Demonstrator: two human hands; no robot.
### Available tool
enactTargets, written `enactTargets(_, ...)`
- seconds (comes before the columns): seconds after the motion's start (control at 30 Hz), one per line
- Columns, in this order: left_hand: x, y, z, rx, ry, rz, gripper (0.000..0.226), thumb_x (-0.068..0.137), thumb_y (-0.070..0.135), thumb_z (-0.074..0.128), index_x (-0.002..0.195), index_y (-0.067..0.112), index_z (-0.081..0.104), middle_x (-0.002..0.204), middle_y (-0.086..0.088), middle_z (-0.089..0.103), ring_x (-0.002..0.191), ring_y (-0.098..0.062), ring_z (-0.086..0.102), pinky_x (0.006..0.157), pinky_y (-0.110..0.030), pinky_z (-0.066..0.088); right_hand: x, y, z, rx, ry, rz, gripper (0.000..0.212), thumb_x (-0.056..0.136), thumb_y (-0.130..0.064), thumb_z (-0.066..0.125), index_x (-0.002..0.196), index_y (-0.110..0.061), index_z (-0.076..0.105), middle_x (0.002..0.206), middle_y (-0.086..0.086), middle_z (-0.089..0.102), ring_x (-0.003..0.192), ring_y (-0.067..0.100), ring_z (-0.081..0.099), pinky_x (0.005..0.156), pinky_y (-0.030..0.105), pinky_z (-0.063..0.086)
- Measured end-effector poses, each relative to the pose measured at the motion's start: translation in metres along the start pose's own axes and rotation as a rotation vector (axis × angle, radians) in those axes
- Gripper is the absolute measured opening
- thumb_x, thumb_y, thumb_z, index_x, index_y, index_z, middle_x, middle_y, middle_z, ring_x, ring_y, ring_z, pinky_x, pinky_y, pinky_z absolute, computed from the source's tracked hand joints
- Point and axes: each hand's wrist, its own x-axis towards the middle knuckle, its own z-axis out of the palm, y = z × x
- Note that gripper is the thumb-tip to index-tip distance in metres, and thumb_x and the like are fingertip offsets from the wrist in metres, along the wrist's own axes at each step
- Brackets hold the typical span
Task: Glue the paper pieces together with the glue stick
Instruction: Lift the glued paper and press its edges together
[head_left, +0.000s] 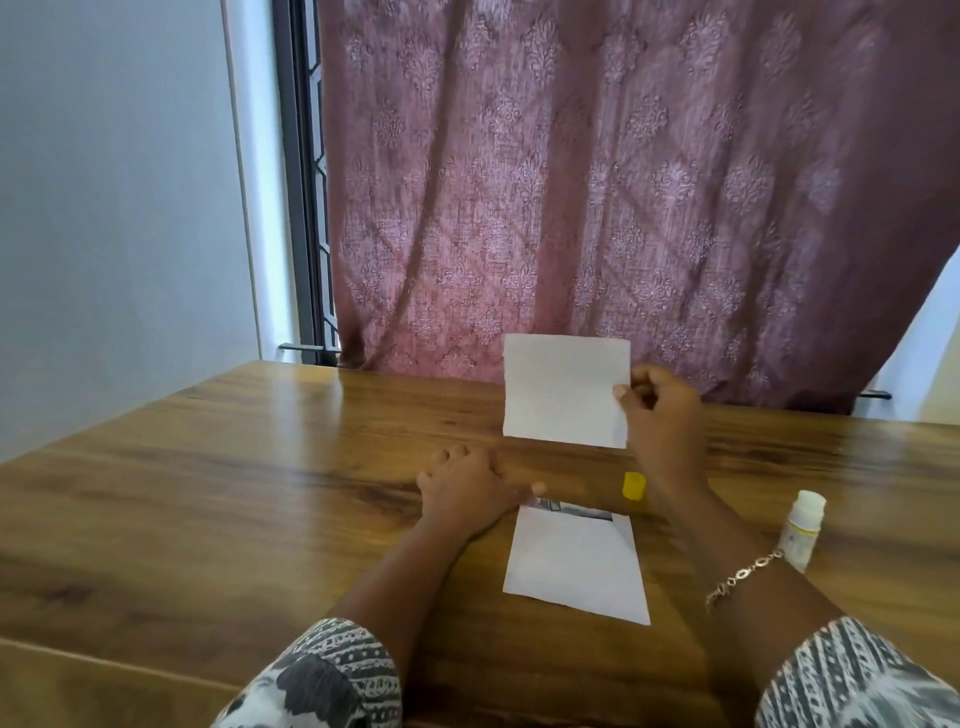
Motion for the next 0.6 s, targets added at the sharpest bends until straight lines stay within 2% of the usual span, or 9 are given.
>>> enactTargets(0.07,-0.001,0.004,0.000,0.102,-0.121,0.050,0.070,0.070,0.069,0.055,0.127,0.030,0.045,0.142,-0.007,0.038,0.131,-0.030,0.028,0.108,-0.055,0.022,-0.005,0.005,-0.005,0.071,0.037,0.042,0.007,0.084,-0.005,0.057,0.086,0.000,0.062,0.076,0.008,0.059,0.071,0.022,0.053,0.059,0.027,0.040)
enactTargets(0.13,0.001,0.007,-0.001,0.163,-0.201,0.093,0.077,0.070,0.068,0.057,0.135,0.035,0.035,0.149,-0.007,0.029,0.137,-0.033,0.020,0.110,-0.060,0.014,-0.006,0.012,-0.006,0.111,0.048,0.098,0.008,0.084,-0.004,0.058,0.089,-0.001,0.063,0.079,0.008,0.060,0.076,0.023,0.056,0.067,0.032,0.045)
enactTargets(0.23,0.007,0.015,-0.005,0.173,-0.285,0.132,0.066,0.074,0.062,0.058,0.132,0.037,0.041,0.150,-0.004,0.028,0.139,-0.034,0.014,0.111,-0.061,0.010,-0.002,0.018,-0.006,0.152,0.050,0.133,0.008,0.084,-0.004,0.057,0.089,-0.002,0.063,0.080,0.008,0.060,0.077,0.023,0.056,0.069,0.033,0.046)
enactTargets(0.37,0.014,0.043,-0.006,0.208,-0.278,0.235,0.054,0.079,0.057,0.056,0.121,0.023,0.056,0.137,-0.004,0.048,0.132,-0.029,0.030,0.109,-0.052,0.019,0.001,0.018,-0.007,0.167,0.073,0.123,0.009,0.085,-0.004,0.056,0.091,-0.001,0.060,0.078,0.009,0.058,0.074,0.021,0.053,0.058,0.024,0.040)
enactTargets(0.43,0.015,0.056,-0.001,0.173,-0.345,0.287,0.055,0.077,0.051,0.063,0.117,0.015,0.057,0.128,-0.006,0.056,0.124,-0.028,0.042,0.109,-0.047,0.026,0.000,0.019,-0.007,0.147,0.078,0.110,0.008,0.086,-0.004,0.055,0.091,-0.001,0.059,0.080,0.010,0.058,0.074,0.021,0.052,0.058,0.021,0.038)
enactTargets(0.53,0.019,0.064,0.007,0.148,-0.391,0.318,0.050,0.075,0.041,0.070,0.110,0.008,0.057,0.117,-0.011,0.060,0.112,-0.030,0.051,0.103,-0.044,0.036,-0.001,0.022,-0.007,0.088,0.075,0.085,0.010,0.086,-0.006,0.055,0.093,0.000,0.059,0.082,0.008,0.058,0.076,0.020,0.053,0.058,0.020,0.038)
enactTargets(0.6,0.021,0.063,0.008,0.134,-0.377,0.318,0.046,0.076,0.036,0.069,0.108,0.005,0.057,0.113,-0.012,0.061,0.107,-0.028,0.053,0.092,-0.036,0.039,-0.001,0.023,-0.005,0.079,0.079,0.088,0.011,0.086,-0.006,0.055,0.095,0.000,0.059,0.083,0.007,0.057,0.077,0.020,0.052,0.058,0.025,0.038)
